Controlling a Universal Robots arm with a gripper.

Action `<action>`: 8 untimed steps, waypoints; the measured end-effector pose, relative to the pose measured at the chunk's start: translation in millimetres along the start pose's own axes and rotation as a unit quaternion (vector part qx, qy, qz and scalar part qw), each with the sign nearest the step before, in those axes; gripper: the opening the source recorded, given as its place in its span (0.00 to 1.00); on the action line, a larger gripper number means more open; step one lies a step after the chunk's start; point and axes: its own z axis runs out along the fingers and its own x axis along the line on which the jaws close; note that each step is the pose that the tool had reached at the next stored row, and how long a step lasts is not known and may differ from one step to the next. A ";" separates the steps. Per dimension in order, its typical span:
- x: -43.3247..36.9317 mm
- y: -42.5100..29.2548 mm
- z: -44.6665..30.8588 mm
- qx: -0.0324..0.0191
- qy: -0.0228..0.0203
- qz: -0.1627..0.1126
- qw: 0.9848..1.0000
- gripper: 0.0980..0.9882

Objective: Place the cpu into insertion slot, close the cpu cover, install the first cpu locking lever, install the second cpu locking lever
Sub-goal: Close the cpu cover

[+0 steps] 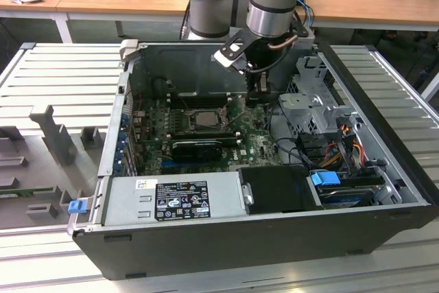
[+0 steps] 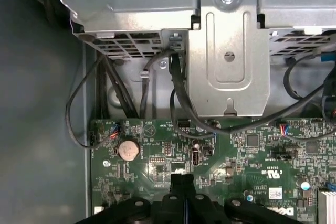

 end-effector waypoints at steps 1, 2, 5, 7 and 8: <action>0.0 -1.3 0.0 0.000 0.000 0.000 1.000 0.01; 0.0 -2.7 0.0 0.000 0.000 0.000 1.000 0.01; -0.1 -5.6 0.0 0.000 0.000 0.000 1.000 0.01; -0.2 -7.1 0.0 0.000 0.000 0.000 1.000 0.01; -0.1 -7.8 0.0 0.000 0.000 0.000 1.000 0.01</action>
